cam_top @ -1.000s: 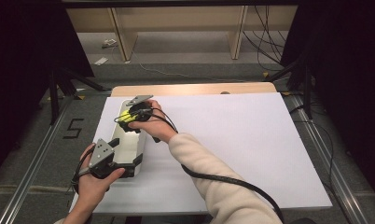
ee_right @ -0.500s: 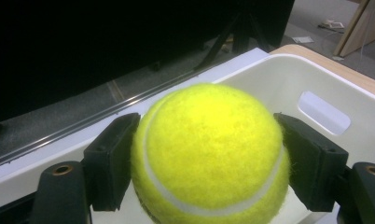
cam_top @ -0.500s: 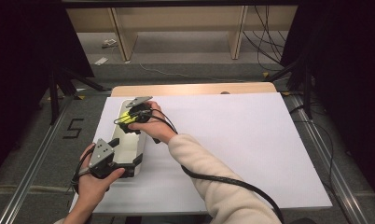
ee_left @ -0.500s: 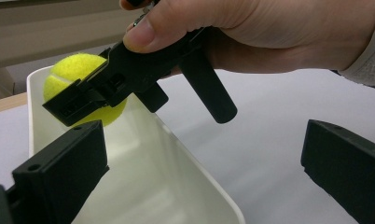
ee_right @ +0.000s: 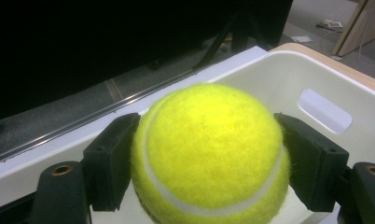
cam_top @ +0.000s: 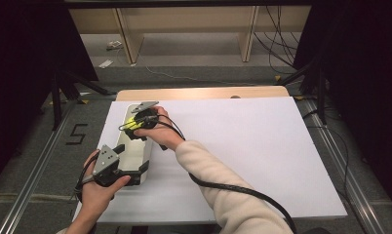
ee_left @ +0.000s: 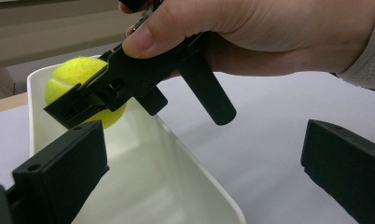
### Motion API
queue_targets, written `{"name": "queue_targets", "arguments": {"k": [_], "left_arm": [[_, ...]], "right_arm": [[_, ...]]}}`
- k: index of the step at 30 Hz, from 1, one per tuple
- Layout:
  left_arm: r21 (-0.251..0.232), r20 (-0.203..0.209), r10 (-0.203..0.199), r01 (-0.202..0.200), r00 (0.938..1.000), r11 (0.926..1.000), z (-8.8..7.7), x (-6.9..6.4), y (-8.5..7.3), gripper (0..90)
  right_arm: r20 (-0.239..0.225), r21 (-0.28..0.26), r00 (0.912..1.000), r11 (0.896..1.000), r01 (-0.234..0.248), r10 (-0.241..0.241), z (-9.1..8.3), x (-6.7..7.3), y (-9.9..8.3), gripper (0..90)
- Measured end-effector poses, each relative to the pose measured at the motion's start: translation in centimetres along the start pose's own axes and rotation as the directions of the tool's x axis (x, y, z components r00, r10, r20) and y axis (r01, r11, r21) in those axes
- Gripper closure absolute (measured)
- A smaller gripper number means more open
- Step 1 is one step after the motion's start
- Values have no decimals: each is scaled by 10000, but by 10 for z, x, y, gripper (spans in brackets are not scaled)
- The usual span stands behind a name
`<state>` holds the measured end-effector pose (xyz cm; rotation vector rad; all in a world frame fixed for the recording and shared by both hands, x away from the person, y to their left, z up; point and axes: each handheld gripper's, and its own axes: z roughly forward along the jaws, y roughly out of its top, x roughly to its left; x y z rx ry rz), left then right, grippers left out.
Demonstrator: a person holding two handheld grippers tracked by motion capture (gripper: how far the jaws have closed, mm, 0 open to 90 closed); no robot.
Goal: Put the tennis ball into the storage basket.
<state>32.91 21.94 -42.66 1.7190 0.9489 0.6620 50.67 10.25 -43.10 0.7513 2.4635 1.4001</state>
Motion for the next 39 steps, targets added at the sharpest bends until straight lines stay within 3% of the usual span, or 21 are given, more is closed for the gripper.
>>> {"name": "queue_targets", "arguments": {"k": [11, 15, 20, 39], "left_arm": [[15, 1, 43, -43, 10000, 10000, 0, 0, 0, 0], [23, -11, 25, -25, 10000, 10000, 0, 0, 0, 0], [32, 6, 58, -58, 10000, 10000, 0, 0, 0, 0], [32, -4, 63, -63, 10000, 10000, 0, 0, 0, 0]], "right_arm": [[79, 28, 9999, 10000, 82, -82, 0, 0, -1, 253], [32, -129, 9995, 9994, 329, -329, 0, -1, 0, 169], [-93, -393, 9995, 9988, 286, -290, -3, -2, 4, 114], [-63, -577, 9990, 9974, 433, -437, -19, -6, 8, 124]]}}
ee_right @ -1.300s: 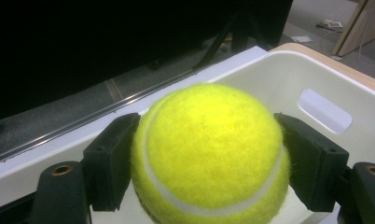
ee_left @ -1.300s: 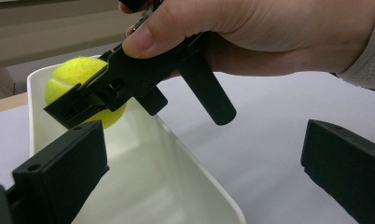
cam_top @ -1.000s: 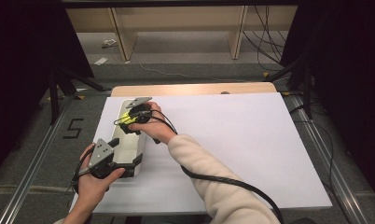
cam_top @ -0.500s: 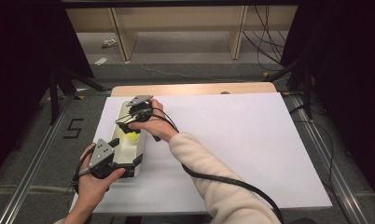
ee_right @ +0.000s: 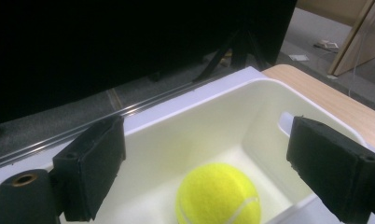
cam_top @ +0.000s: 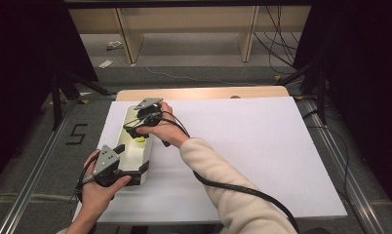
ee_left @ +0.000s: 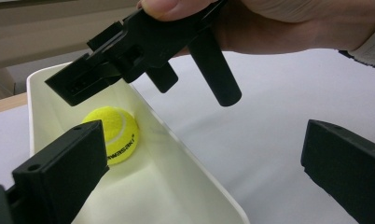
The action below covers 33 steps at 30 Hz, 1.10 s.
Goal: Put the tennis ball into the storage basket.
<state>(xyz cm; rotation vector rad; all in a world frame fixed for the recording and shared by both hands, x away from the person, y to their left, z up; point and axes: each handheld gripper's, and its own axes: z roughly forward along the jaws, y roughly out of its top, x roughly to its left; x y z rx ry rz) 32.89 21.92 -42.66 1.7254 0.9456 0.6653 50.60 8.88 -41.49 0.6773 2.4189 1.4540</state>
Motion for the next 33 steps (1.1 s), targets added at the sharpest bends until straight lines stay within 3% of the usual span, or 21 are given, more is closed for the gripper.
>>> {"name": "queue_targets", "arguments": {"k": [14, 33], "left_arm": [[17, 21, 5, -5, 10000, 10000, 1, -1, 0, 0], [20, 3, -26, 26, 10000, 10000, 1, 0, 0, 0]], "right_arm": [[170, -109, 9999, 9999, 8, -6, -29, -11, -4, 137], [39, -248, 9999, 9996, -103, 104, -51, -18, -17, 163]]}}
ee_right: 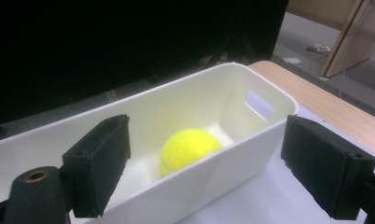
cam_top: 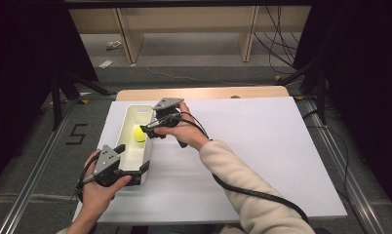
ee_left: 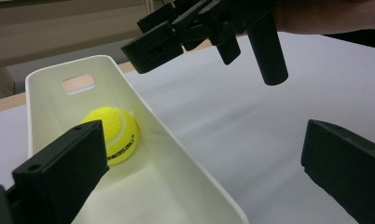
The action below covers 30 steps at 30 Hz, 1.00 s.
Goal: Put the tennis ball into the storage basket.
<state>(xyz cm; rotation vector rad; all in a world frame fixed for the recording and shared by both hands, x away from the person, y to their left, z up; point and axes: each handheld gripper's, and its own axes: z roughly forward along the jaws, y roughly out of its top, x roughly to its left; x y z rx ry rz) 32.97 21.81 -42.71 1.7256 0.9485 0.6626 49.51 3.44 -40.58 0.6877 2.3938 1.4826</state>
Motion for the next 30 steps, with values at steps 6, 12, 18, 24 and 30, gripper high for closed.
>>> {"name": "queue_targets", "arguments": {"k": [6, 12, 18, 24, 30], "left_arm": [[-11, -12, 23, -23, 10000, 10000, 0, 1, 0, 0], [-14, -18, -19, 19, 10000, 10000, 0, 0, 0, 0], [-17, -42, -22, 22, 10000, 10000, 0, 0, 0, 0], [-11, -40, 1, -1, 10000, 10000, 0, 0, 0, 0], [11, -23, 23, -23, 10000, 10000, 0, 0, 0, 0]], "right_arm": [[41, -3, 10000, 10000, 86, -86, -7, -1, -1, 162], [79, -54, 9999, 9999, 129, -129, -15, -4, -2, 163], [152, -55, 9997, 9998, 166, -165, -21, -6, -5, 163], [250, -1, 9995, 9998, 181, -181, -28, -10, -8, 163], [386, 11, 9991, 9999, 149, -149, -34, -14, -11, 163]]}}
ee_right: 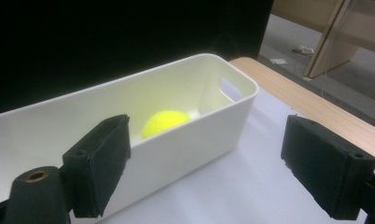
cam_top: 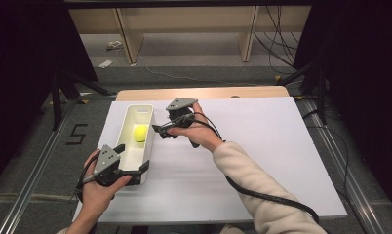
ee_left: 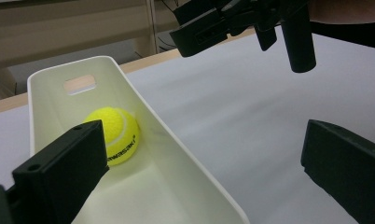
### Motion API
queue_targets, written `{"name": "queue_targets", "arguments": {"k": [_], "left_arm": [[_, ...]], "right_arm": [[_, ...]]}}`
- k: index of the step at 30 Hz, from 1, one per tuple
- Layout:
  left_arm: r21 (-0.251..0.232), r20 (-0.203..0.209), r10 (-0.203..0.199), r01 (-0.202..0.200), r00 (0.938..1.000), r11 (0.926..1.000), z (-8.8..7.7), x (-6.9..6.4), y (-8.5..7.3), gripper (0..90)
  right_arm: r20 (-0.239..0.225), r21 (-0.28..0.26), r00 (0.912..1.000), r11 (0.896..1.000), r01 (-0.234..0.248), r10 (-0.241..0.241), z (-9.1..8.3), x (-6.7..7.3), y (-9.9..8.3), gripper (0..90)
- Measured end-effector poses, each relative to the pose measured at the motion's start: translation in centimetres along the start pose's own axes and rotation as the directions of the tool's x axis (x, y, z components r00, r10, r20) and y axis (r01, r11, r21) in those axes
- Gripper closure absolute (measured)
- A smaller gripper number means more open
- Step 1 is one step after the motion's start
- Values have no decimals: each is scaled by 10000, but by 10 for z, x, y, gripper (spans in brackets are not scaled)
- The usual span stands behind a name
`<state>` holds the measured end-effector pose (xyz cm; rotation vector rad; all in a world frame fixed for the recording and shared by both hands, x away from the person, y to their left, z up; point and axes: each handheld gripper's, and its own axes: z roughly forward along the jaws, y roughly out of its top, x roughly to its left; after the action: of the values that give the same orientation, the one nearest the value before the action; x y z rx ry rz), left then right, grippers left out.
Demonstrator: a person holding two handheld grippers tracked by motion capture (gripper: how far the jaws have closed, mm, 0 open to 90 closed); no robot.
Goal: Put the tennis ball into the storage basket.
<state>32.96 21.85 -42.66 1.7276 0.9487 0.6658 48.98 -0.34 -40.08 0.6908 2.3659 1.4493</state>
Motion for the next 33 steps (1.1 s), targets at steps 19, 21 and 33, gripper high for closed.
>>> {"name": "queue_targets", "arguments": {"k": [19, 21, 33], "left_arm": [[-11, -19, 2, -2, 10000, 10000, 1, -1, 0, 0], [-13, -18, 0, 0, 10000, 10000, 1, -1, 0, 0], [-7, -29, 0, 0, 10000, 10000, 1, -1, 0, 0]], "right_arm": [[499, -24, 9986, 9999, -155, 156, -26, -19, -16, 166], [541, -44, 9984, 9998, -178, 180, -30, -21, -18, 166], [846, -119, 9960, 9995, -293, 302, -48, -32, -26, 167]]}}
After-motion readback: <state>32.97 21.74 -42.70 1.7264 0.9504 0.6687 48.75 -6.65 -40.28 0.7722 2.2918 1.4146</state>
